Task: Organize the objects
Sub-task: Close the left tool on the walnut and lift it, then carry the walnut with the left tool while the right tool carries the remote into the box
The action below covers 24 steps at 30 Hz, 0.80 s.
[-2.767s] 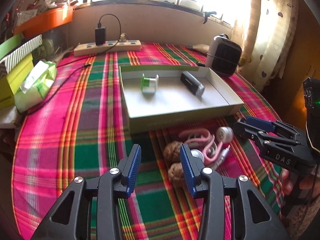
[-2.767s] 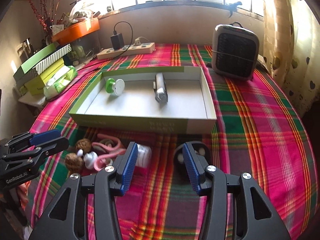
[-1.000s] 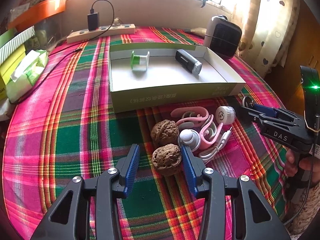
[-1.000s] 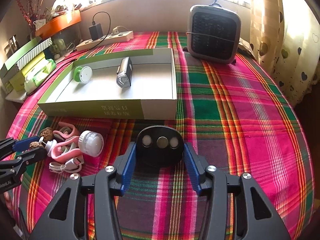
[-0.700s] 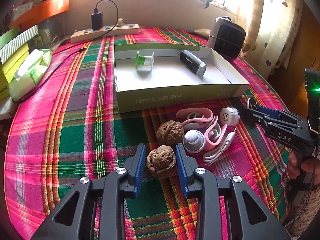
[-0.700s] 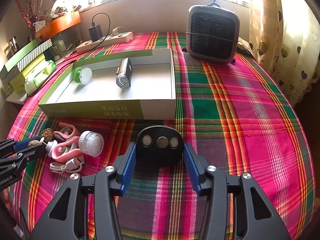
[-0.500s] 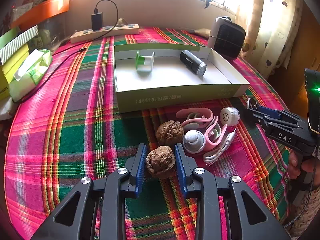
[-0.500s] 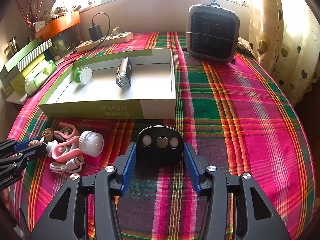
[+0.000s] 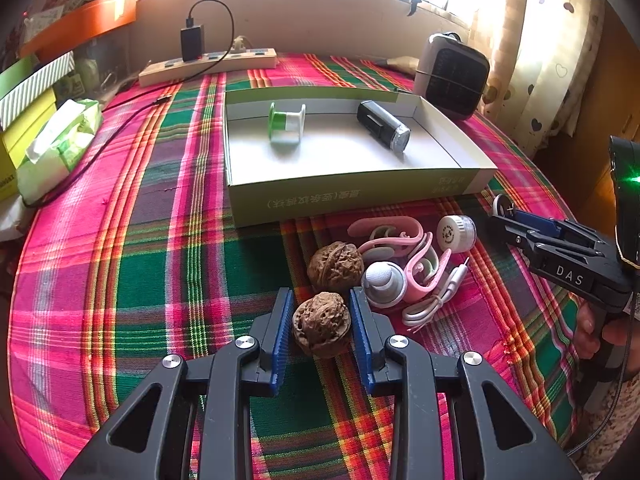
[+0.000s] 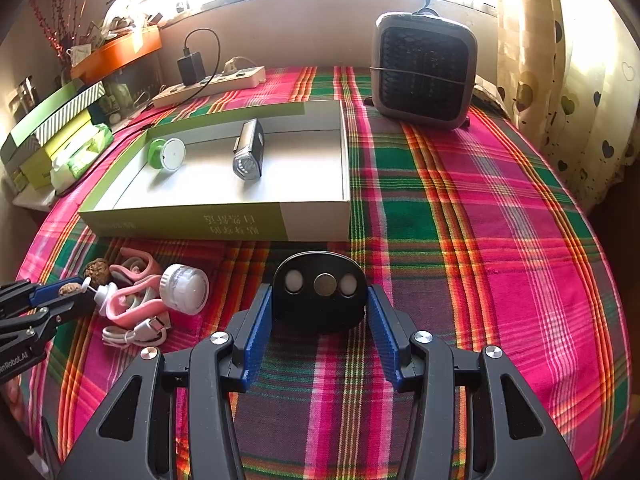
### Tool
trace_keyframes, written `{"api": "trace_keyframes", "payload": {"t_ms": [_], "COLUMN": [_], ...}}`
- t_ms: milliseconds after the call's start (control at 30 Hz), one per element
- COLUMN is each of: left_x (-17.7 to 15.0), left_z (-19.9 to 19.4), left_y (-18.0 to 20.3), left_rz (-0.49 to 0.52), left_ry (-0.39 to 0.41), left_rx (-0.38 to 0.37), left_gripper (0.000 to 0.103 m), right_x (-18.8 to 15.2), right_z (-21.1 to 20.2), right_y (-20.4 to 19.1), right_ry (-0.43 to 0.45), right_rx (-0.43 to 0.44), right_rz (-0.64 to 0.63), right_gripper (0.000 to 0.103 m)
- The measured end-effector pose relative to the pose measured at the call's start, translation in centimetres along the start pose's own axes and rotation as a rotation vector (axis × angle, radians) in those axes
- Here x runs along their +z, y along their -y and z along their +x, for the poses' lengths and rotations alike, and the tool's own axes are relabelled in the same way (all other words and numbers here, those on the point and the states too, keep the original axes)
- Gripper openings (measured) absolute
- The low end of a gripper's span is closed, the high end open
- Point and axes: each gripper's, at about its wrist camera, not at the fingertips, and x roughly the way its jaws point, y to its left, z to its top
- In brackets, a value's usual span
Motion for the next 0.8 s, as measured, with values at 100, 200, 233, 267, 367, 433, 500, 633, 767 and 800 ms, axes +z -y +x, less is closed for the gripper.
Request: {"api": "trace_keyframes", "payload": {"t_ms": [100,200,233,267,367,433,500,633,767,800], "left_x": [0.1,0.3,0.4,0.5,0.9,1.1,1.5,2.3,3.3,3.4], "left_z": [-0.3,-0.6,-0.7,-0.8,-1.1,-1.3,-1.4,-1.5,-1.5,-1.5], "left_y": [0.1,0.1,0.1,0.1,0.1,0.2,0.2,0.3,0.3,0.4], "left_rz": [0.001,-0.001,-0.003,-0.004,-0.001,0.000,0.003,0.007,0.011,0.012], "left_ry": [0.008,0.017,0.019,0.024,0.035,0.044,0.053,0.067,0.081,0.083], "left_rx": [0.000,0.000,0.000,-0.001,-0.002,-0.003,-0.006,-0.005,-0.007,-0.008], "left_gripper": [0.026,0.026,0.026,0.026,0.026,0.026,0.026,0.026,0.026,0.026], "right_x": [0.0,0.1,0.1,0.1,0.3,0.5,0.6,1.1,1.6,1.8], "right_z": [-0.1,-0.2,-0.3,-0.4,-0.6,-0.8,-0.9,-1.1,-1.3,-1.3], "right_y": [0.0,-0.1,-0.1,-0.1,-0.2,-0.3,-0.3,-0.4,-0.5,-0.5], "right_ry": [0.002,0.006,0.008,0.010,0.019,0.024,0.028,0.039,0.048,0.051], "right_rx": [0.003,0.006,0.006,0.008,0.010,0.012,0.012,0.013,0.011,0.012], "right_rz": [0.001,0.002,0.002,0.002,0.002,0.003,0.000,-0.005,-0.010,-0.011], "right_gripper": [0.048,0.048,0.048,0.048,0.048,0.048,0.048,0.048,0.048,0.048]}}
